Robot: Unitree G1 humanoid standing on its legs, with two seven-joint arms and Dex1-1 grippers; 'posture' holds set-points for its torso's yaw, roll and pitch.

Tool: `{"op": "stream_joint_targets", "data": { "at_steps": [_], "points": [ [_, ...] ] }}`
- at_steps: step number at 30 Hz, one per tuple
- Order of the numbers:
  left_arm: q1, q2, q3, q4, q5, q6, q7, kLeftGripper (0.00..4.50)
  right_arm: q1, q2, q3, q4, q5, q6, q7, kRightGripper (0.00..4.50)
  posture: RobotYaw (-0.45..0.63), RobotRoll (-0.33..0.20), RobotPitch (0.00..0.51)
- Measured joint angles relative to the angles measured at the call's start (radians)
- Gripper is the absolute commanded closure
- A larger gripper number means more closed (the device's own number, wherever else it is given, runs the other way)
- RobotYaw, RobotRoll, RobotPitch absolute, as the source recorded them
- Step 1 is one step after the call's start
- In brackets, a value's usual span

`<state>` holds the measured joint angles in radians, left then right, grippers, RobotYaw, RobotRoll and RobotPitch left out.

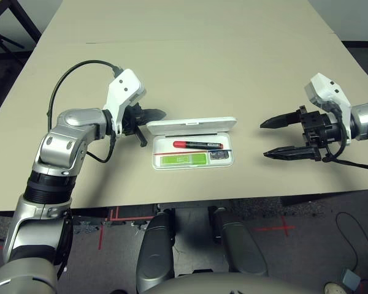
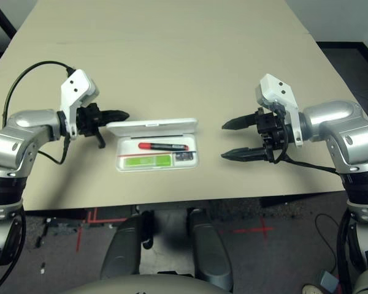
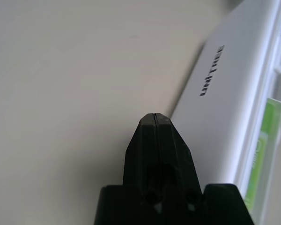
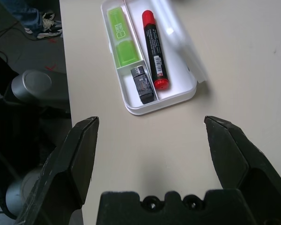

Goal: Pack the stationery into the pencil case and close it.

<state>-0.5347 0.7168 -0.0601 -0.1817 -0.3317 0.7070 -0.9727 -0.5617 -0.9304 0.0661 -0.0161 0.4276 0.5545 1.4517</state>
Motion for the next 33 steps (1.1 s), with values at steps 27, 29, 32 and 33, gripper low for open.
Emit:
{"op": "stream_joint_targets", "data": {
  "at_steps": [27,29,32,33],
  "points": [
    [0.08,0.031,-0.16,-0.091,0.03,-0.041,-0.04,4.47,-0.006,-0.004,0.042,0.018,-0.048,-0.025,0.041,0.0,0.02,0.0,0.226],
    [0.08,0.033,-0.168,-0.091,0.043,-0.052,-0.038,4.47,-0.001,-0.003,0.042,0.017,-0.048,-0.025,0.04,0.0,0.02,0.0,0.226],
    [0.082,0.033,-0.178,-0.09,0.054,-0.059,-0.035,4.47,0.004,-0.001,0.043,0.014,-0.048,-0.025,0.037,0.0,0.02,0.0,0.23],
    [0.082,0.033,-0.178,-0.09,0.055,-0.061,-0.035,4.47,0.004,0.0,0.043,0.014,-0.048,-0.025,0.036,0.0,0.02,0.0,0.23]
  ]
}}
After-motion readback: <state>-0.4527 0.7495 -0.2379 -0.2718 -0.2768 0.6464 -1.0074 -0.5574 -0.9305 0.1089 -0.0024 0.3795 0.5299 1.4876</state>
